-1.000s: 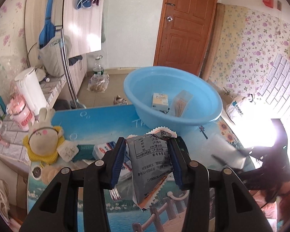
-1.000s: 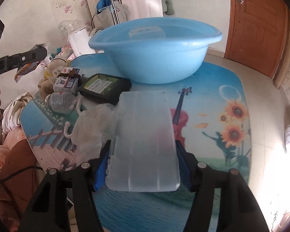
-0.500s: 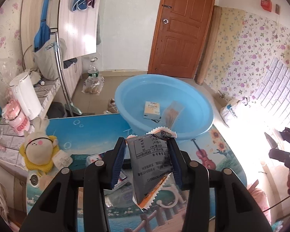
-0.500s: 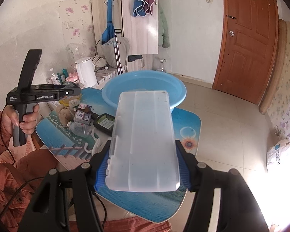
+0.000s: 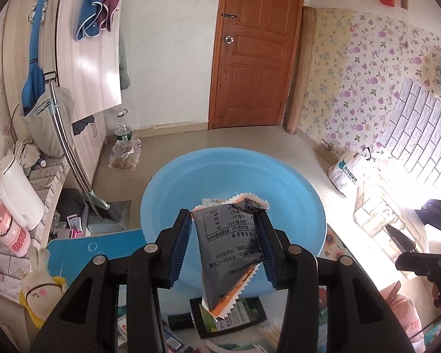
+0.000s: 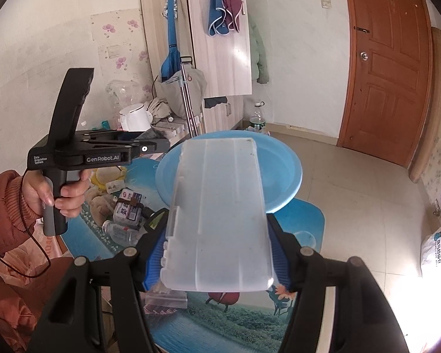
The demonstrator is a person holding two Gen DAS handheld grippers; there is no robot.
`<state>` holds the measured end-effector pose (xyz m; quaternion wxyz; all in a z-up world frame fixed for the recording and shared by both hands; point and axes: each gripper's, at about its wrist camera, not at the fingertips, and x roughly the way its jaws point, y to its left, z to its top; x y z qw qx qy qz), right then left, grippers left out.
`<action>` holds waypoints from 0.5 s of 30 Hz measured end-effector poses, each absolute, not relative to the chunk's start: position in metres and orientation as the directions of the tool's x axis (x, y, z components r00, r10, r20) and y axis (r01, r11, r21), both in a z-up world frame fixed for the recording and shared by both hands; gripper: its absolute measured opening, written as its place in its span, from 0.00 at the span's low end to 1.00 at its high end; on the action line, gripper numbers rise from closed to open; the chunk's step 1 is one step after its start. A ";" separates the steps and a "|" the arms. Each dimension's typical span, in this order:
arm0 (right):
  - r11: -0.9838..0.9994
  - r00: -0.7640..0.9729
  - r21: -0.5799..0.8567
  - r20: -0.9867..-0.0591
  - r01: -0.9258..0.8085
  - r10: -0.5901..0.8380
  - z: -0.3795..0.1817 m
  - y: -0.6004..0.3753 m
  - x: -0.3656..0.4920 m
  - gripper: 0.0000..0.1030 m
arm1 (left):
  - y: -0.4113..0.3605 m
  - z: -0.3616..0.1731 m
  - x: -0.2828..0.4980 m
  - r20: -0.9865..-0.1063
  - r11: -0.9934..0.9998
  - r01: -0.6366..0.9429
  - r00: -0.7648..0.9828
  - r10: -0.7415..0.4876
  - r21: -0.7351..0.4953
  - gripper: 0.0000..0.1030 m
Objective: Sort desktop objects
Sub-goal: 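Carry the grey packet into the basin and open left while right carries the frosted box over it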
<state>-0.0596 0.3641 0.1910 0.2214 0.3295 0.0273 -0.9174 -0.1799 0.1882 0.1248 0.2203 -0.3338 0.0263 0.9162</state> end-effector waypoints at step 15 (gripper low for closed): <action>-0.912 -0.700 0.112 -0.606 0.395 -0.378 0.187 0.364 -0.088 0.59 | 0.204 0.084 -0.232 -0.683 -0.907 -0.412 -0.638 0.357 -0.089 0.62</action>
